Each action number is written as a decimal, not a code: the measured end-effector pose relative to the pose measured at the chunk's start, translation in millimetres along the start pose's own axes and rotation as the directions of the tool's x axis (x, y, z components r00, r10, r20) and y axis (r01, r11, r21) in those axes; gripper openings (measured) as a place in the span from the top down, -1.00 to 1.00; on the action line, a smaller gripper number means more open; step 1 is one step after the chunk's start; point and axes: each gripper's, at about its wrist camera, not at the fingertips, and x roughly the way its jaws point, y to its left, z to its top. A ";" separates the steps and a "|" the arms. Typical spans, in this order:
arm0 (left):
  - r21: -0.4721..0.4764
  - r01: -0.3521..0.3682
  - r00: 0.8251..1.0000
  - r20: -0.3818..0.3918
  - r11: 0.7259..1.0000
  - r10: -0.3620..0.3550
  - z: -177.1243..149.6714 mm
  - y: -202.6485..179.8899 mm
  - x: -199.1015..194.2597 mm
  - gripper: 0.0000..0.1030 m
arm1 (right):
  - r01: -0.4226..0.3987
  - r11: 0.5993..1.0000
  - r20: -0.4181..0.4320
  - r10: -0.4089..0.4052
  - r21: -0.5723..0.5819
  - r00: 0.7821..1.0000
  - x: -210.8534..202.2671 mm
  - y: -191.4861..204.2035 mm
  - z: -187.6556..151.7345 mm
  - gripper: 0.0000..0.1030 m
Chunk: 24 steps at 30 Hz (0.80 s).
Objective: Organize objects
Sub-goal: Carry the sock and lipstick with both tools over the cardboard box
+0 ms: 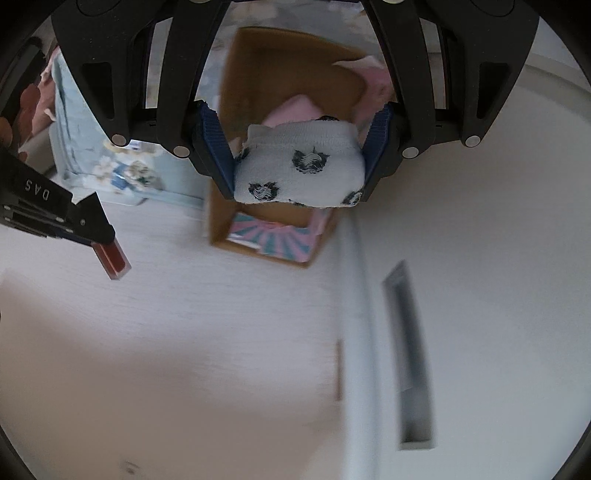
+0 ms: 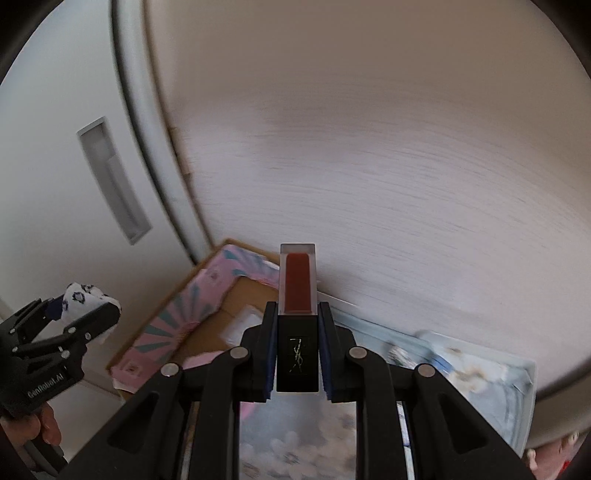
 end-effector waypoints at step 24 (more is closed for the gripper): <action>-0.082 -0.086 0.971 -0.232 0.993 0.065 -48.2 34.9 87.8 -0.18 | -0.186 0.978 -0.294 0.152 -0.090 0.944 179.3 65.4 20.5 0.65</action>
